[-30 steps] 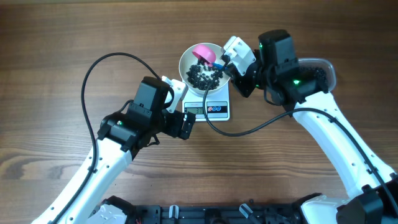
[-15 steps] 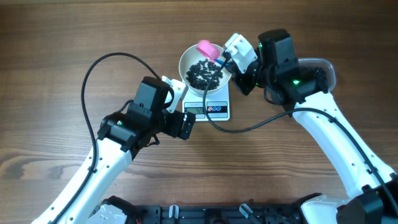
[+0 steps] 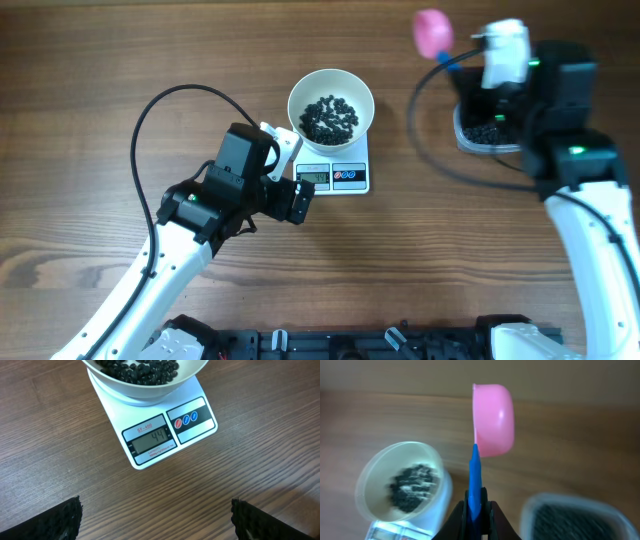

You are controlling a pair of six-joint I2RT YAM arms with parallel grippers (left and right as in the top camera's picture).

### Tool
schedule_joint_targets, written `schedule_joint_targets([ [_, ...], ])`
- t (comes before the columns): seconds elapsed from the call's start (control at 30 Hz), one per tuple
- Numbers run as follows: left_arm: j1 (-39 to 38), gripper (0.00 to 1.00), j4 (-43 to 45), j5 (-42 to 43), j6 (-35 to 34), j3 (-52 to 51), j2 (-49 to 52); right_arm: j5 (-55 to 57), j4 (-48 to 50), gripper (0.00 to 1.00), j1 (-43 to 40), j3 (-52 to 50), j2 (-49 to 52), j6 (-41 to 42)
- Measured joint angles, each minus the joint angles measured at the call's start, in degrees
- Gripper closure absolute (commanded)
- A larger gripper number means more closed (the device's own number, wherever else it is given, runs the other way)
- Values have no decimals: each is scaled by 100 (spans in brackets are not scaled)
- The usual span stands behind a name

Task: Scoop item into bowl and weigh 150g on scale
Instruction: 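Carry the empty scoop right back to the bean tub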

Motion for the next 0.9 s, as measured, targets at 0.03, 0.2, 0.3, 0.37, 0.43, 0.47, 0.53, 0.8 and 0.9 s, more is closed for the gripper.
schedule_joint_targets([
  [0.03, 0, 0, 0, 0, 0, 0, 0, 0, -103, 96, -297, 0, 2, 61],
  [0.2, 0, 0, 0, 0, 0, 0, 0, 22, -538, 96, -1423, 0, 2, 221],
  [0.3, 0, 0, 2, 0, 0, 0, 0, 26, -831, 96, -1849, 0, 7, 225],
  [0.37, 0, 0, 2, 0, 0, 0, 0, 26, -1012, 96, -1996, 0, 26, 175],
  [0.43, 0, 0, 2, 0, 0, 0, 0, 28, -1174, 96, -2026, 0, 81, 105],
  [0.47, 0, 0, 2, 0, 0, 0, 0, 26, -1231, 96, -2026, 0, 118, 68],
  [0.53, 0, 0, 0, 0, 0, 0, 0, 26, -1311, 96, -2026, 0, 264, 15],
  [0.8, -2, 0, 2, 0, 0, 0, 0, 46, -1316, 96, -2026, 0, 892, -118],
  [0.9, -2, 0, 2, 0, 0, 0, 0, 70, -1322, 96, -2026, 0, 1060, -232],
])
